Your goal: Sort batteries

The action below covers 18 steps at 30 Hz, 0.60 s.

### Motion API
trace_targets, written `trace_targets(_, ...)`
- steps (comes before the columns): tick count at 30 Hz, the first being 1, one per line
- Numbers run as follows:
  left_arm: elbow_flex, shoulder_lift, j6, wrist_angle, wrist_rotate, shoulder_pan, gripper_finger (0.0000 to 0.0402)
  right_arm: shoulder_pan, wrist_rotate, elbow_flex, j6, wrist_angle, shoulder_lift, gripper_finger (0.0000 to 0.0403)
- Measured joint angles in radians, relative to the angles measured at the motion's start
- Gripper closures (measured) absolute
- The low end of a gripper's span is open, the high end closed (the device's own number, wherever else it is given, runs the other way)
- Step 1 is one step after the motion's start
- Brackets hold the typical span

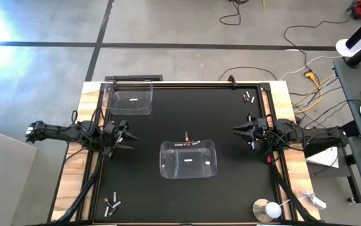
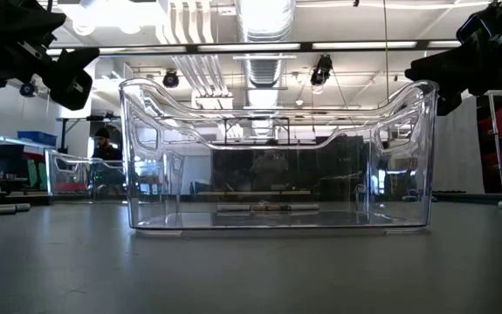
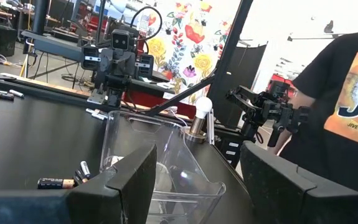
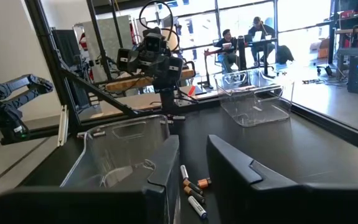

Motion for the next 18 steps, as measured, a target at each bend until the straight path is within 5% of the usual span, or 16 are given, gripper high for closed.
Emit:
trace_targets(12,0.0,0.0,0.027,0.002,-0.002,0.0,0.0191,0.0,0.0,0.0,0.0,0.0,0.0,0.033)
trace_targets(18,0.0,0.0,0.07,0.119,-0.152,0.0,0.0191,0.0,0.0,0.0,0.0,0.0,0.0,0.0318)
